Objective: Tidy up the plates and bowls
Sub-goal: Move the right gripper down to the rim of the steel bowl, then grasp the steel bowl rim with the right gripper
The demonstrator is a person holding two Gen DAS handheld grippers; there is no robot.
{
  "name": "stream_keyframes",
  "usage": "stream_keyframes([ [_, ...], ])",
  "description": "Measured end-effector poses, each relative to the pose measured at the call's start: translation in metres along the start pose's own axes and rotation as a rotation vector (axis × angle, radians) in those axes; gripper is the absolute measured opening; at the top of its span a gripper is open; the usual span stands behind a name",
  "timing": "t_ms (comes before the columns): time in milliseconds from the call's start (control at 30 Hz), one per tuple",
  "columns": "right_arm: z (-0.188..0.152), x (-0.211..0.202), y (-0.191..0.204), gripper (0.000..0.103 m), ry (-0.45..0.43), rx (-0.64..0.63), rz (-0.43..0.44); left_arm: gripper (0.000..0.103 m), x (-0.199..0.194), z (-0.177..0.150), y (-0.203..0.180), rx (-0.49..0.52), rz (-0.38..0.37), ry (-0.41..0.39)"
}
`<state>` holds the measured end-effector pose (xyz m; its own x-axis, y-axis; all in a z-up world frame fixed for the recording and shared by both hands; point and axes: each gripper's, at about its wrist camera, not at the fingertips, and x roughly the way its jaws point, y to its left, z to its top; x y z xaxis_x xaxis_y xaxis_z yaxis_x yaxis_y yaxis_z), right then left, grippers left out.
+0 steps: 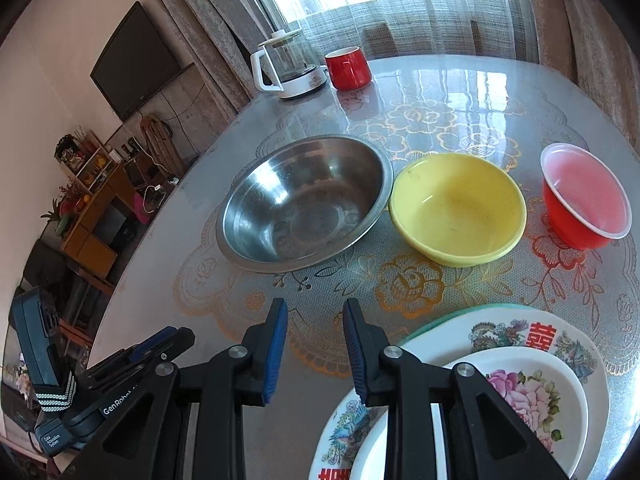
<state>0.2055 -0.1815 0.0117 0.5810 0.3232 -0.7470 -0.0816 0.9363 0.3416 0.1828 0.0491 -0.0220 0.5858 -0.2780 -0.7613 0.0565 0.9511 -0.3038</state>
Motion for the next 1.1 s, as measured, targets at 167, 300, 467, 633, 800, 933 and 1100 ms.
stream_keyframes([
  [167, 0.018, 0.015, -0.013, 0.03, 0.015, 0.067, -0.001, 0.032, 0.008, 0.026, -0.009, 0.021, -0.014, -0.04],
  [300, 0.031, 0.028, -0.021, 0.03, 0.025, 0.125, 0.006, 0.032, 0.016, 0.048, -0.007, -0.018, -0.072, -0.048],
  [467, 0.037, 0.048, -0.025, 0.03, 0.059, 0.17, -0.009, 0.038, 0.041, 0.072, -0.006, -0.041, -0.063, -0.034],
  [633, 0.04, 0.06, -0.028, 0.03, 0.068, 0.196, -0.012, 0.033, 0.066, 0.081, -0.012, -0.011, -0.051, -0.005],
  [800, 0.042, 0.074, -0.022, 0.027, 0.072, 0.149, -0.035, 0.018, 0.067, 0.077, -0.026, 0.051, -0.03, -0.031],
  [933, 0.038, 0.069, -0.014, 0.027, 0.07, 0.083, -0.045, 0.019, 0.062, 0.068, -0.018, 0.046, -0.052, -0.032],
  [1100, 0.027, 0.063, -0.001, 0.027, 0.077, 0.018, -0.035, 0.019, 0.046, 0.054, -0.006, 0.023, -0.038, -0.034],
])
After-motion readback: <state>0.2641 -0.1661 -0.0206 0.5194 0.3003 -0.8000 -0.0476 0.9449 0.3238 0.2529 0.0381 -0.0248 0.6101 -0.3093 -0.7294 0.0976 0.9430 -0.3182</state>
